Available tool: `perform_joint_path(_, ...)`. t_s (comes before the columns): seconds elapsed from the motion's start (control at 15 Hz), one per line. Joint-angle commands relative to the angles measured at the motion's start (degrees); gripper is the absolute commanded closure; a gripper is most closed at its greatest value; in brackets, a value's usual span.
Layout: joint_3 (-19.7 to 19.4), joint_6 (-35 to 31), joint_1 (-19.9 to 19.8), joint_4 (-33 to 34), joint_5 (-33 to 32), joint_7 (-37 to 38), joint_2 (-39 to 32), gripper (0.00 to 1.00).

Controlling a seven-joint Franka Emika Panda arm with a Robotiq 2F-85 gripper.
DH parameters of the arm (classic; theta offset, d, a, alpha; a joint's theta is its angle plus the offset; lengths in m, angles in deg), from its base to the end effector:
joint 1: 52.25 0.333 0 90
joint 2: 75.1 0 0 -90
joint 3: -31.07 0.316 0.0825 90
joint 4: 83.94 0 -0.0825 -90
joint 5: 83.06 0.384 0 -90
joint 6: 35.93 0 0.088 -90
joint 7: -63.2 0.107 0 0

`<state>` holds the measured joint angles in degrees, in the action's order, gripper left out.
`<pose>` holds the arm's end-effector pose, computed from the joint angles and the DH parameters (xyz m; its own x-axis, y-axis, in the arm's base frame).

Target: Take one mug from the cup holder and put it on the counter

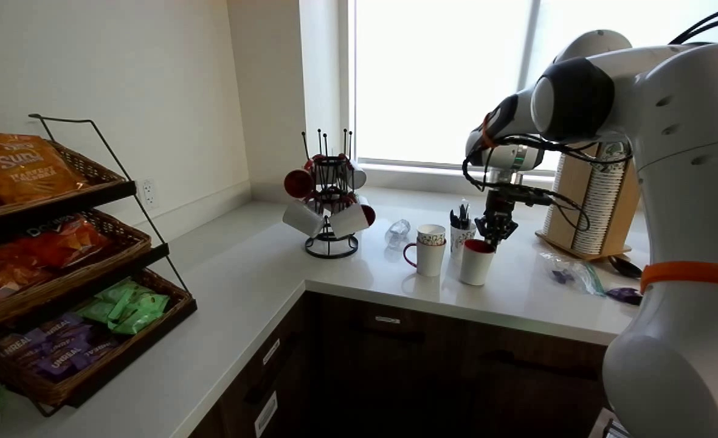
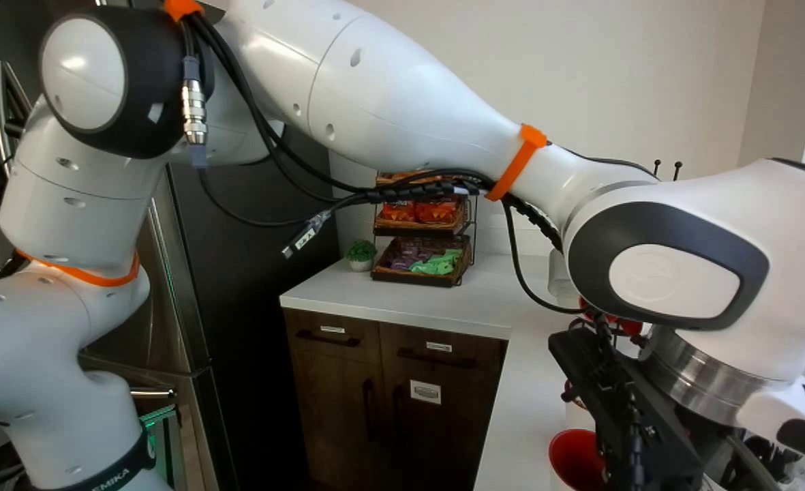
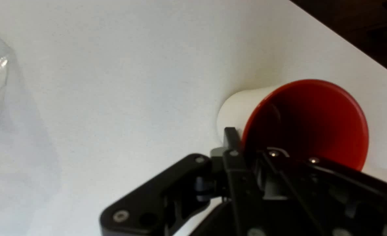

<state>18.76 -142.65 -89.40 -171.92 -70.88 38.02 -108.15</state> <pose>0.4644 -0.4873 0.3071 0.8747 -0.4487 -0.1830 -0.4769 -0.8643 -0.1601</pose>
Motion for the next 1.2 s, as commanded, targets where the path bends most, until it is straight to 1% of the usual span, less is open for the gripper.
perform_joint_path(0.0,0.41,-0.11,-0.03,1.04,-0.95,0.44,-0.35,0.98)
perform_joint_path(0.47,0.50,-3.68,0.64,-0.06,-2.29,0.48,-0.14,0.98)
perform_joint_path(0.87,0.79,-3.80,0.55,-0.35,-2.24,0.24,-0.10,0.98)
perform_joint_path(0.93,0.76,-3.82,0.57,-0.40,-2.27,0.30,-0.09,0.87)
perform_joint_path(1.0,0.77,-3.80,0.58,-0.47,-2.30,0.30,-0.06,0.64)
perform_joint_path(1.13,0.81,-3.83,0.56,-0.55,-2.25,0.30,0.00,0.60)
